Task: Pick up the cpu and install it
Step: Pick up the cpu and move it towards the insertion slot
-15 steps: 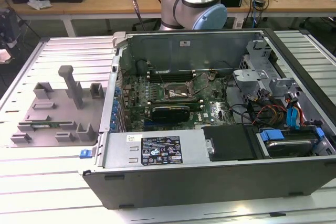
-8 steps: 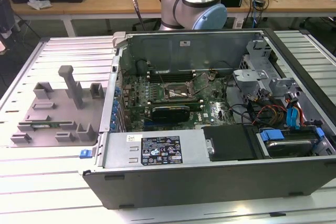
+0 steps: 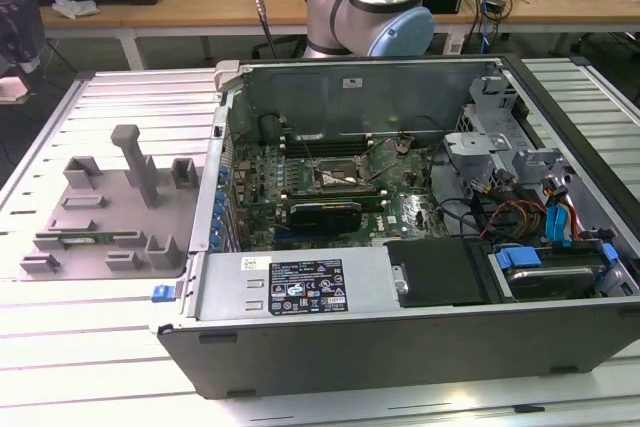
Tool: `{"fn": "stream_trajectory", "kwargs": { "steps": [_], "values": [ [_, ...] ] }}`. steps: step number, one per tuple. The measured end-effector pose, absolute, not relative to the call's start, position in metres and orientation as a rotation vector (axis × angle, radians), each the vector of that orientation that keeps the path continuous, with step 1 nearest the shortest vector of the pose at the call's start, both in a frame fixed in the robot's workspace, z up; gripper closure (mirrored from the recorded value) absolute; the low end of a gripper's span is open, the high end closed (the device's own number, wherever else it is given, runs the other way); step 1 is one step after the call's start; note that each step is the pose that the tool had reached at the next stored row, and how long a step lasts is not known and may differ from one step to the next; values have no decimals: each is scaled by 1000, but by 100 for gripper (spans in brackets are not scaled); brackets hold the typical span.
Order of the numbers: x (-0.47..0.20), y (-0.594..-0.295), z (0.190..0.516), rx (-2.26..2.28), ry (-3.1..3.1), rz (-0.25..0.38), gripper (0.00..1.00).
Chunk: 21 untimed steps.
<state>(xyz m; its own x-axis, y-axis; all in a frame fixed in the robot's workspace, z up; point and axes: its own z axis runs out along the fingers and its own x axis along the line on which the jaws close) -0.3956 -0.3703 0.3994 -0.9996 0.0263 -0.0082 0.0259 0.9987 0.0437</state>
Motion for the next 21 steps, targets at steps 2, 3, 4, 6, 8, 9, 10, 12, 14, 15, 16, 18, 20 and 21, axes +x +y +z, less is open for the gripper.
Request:
{"fn": "stream_trajectory", "kwargs": {
  "steps": [2,3,4,6,8,9,10,12,14,15,16,18,20,21],
  "values": [
    [-388,-370,399,41,3132,68,46],
    [-385,-370,399,41,3132,68,46],
    [-379,-370,399,41,3132,68,46],
    [-369,-370,399,41,3132,68,46],
    [-361,-370,399,41,3132,68,46],
    [-358,-370,399,41,3132,68,46],
    [-354,-370,399,41,3132,68,46],
    [-347,-370,399,41,3132,68,46],
    [-340,-370,399,41,3132,68,46],
    [-337,-370,399,41,3132,68,46],
    [-334,-370,399,41,3132,68,46],
    [-329,-370,399,41,3132,68,46],
    [-323,-370,399,41,3132,68,46],
    [-320,-370,399,41,3132,68,46]
  ]
}}
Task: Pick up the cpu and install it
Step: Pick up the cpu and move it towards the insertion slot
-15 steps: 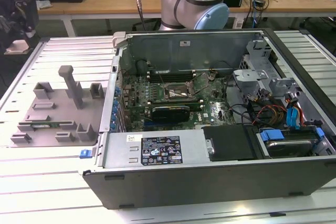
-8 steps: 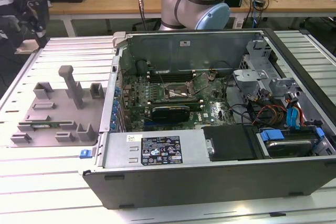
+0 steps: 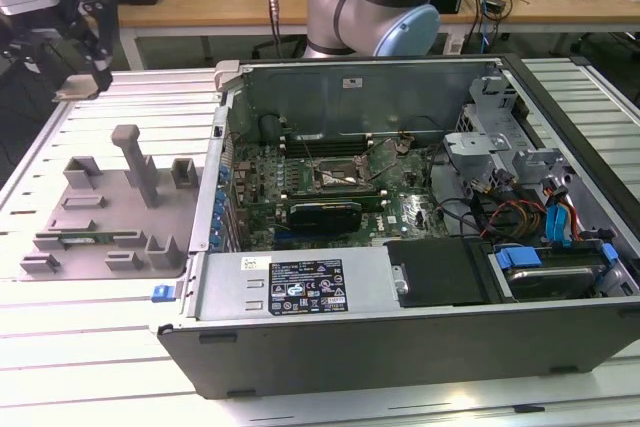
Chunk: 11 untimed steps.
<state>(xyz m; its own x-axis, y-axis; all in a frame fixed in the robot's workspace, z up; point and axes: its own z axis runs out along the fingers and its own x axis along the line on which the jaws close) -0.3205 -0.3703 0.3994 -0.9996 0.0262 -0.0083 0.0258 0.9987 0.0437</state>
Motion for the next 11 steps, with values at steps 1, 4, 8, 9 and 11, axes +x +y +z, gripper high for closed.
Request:
{"fn": "stream_trajectory", "kwargs": {
  "steps": [1,4,8,9,11],
  "values": [
    [-317,-370,399,41,3132,68,46],
    [-308,-370,399,41,3132,68,46],
    [-292,-370,399,41,3132,68,46],
    [-289,-370,399,41,3132,68,46],
    [-281,-370,399,41,3132,68,46]
  ]
}}
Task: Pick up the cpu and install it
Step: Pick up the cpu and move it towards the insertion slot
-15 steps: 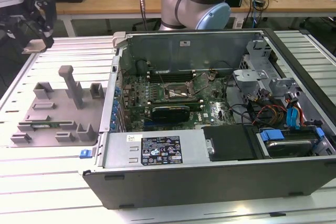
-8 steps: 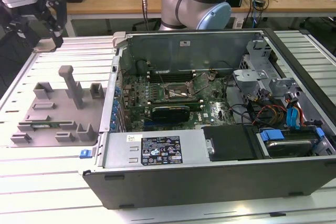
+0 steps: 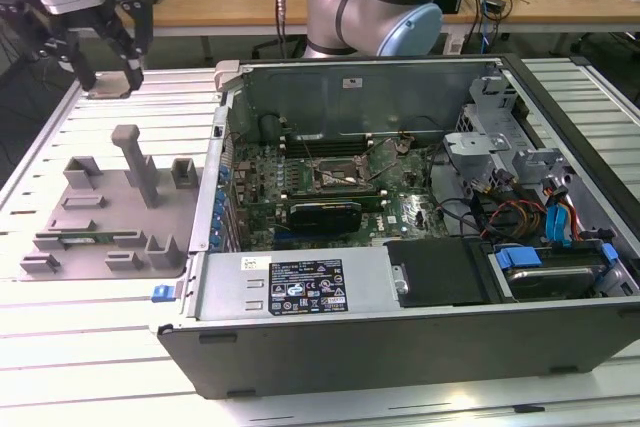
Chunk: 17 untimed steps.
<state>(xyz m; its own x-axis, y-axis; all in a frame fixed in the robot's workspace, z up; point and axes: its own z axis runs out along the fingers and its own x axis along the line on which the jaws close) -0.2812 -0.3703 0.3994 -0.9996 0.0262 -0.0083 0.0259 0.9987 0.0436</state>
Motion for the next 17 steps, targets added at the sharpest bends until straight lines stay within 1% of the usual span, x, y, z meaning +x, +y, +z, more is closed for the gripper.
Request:
{"fn": "stream_trajectory", "kwargs": {
  "steps": [11,17],
  "values": [
    [-231,-370,399,41,3132,68,46],
    [-192,-370,399,41,3132,68,46]
  ]
}}
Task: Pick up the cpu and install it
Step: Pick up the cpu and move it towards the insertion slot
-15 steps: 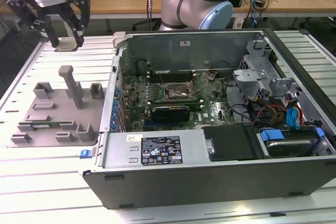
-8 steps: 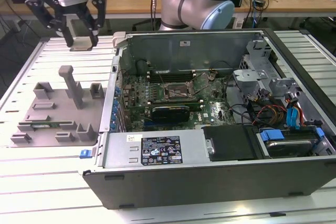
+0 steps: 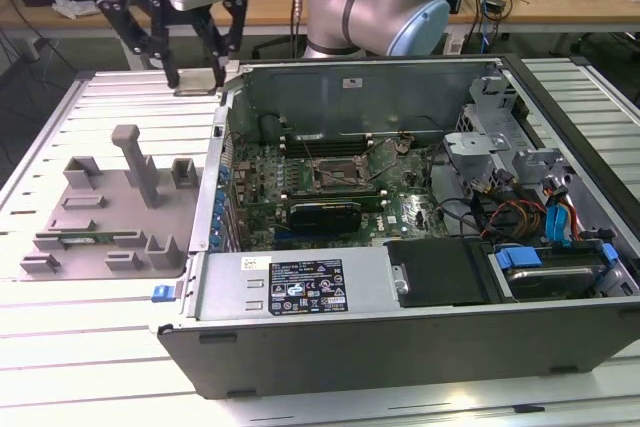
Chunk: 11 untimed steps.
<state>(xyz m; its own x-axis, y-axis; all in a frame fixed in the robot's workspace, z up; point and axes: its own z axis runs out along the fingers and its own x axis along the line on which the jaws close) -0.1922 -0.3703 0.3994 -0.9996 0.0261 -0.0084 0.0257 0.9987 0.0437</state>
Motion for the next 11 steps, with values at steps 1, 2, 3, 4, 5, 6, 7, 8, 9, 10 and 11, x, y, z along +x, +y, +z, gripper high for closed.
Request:
{"fn": "stream_trajectory", "kwargs": {
  "steps": [1,2,3,4,5,6,7,8,9,10,11],
  "values": [
    [-189,-370,399,41,3132,68,46],
    [-183,-370,399,41,3132,68,46],
    [-180,-370,399,41,3132,68,46],
    [-177,-370,399,41,3132,68,46],
    [-172,-370,399,41,3132,68,46],
    [-169,-370,399,41,3132,68,46],
    [-164,-370,399,41,3132,68,46],
    [-160,-370,399,41,3132,68,46],
    [-157,-370,399,40,3132,68,46],
    [-151,-370,399,41,3132,68,46],
    [-148,-370,399,41,3132,68,46]
  ]
}}
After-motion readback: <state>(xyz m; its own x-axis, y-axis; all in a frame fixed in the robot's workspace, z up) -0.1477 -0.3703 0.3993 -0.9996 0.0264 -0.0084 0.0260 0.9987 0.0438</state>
